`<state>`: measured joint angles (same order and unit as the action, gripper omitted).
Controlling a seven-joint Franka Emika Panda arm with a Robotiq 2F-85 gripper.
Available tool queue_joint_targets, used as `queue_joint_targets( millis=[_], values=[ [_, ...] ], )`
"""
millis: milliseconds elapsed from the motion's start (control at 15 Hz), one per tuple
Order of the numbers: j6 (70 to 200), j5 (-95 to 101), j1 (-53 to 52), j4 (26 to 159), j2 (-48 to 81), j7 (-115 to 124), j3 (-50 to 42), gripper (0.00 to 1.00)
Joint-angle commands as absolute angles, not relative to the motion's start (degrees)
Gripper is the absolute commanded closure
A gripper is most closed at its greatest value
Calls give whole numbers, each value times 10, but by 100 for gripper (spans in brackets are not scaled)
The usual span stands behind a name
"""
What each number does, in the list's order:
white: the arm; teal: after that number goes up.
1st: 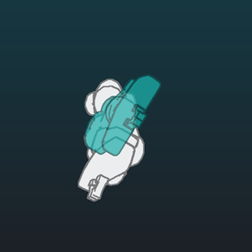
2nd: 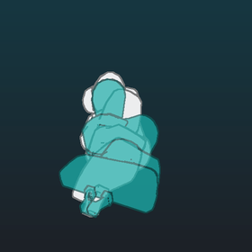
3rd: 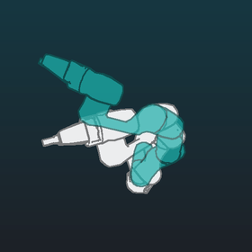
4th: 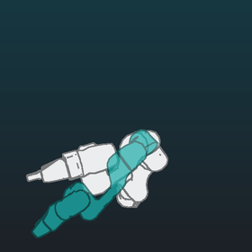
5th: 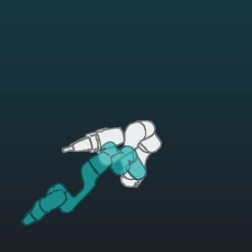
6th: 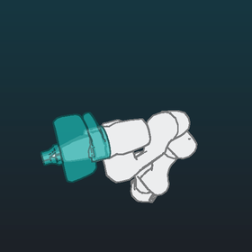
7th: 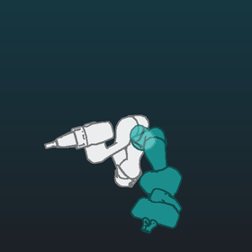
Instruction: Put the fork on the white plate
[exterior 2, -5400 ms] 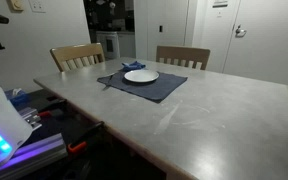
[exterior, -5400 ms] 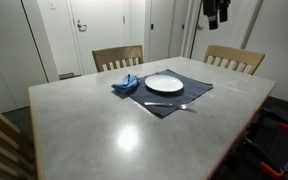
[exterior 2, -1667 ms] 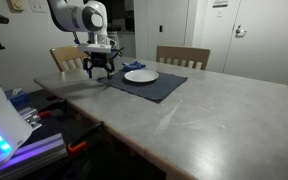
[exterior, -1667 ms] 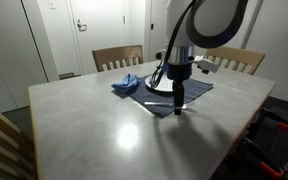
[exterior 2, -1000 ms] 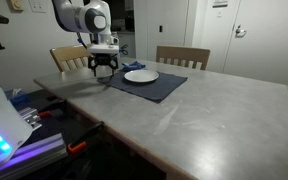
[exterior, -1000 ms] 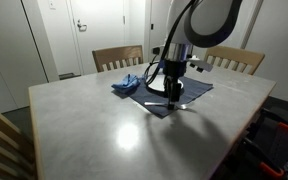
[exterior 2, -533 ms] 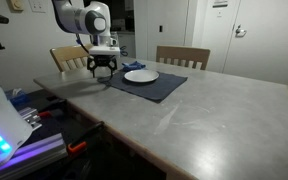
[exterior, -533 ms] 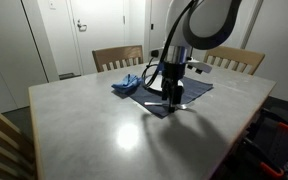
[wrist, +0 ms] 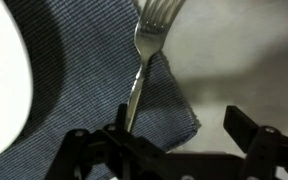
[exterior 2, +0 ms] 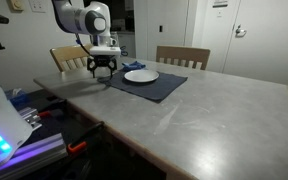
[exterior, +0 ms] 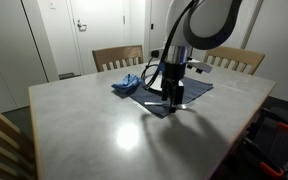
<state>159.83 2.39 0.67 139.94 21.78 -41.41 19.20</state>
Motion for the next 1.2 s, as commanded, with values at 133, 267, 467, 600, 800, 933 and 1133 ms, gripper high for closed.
queue_joint_targets(
  millis=[133, 267, 467, 600, 800, 933, 1133],
  values=[
    [1588, 28, 17, 1409, 214, -435, 190, 5],
    [1585, 29, 17, 1413, 212, -434, 187, 5],
    [1581, 30, 15, 1418, 212, -431, 181, 6],
    [1581, 33, 13, 1420, 212, -426, 176, 10],
    [1581, 35, 11, 1419, 210, -423, 170, 36],
    [1580, 35, 11, 1418, 207, -422, 167, 44],
    [1577, 40, 8, 1418, 206, -420, 162, 28]
  ],
)
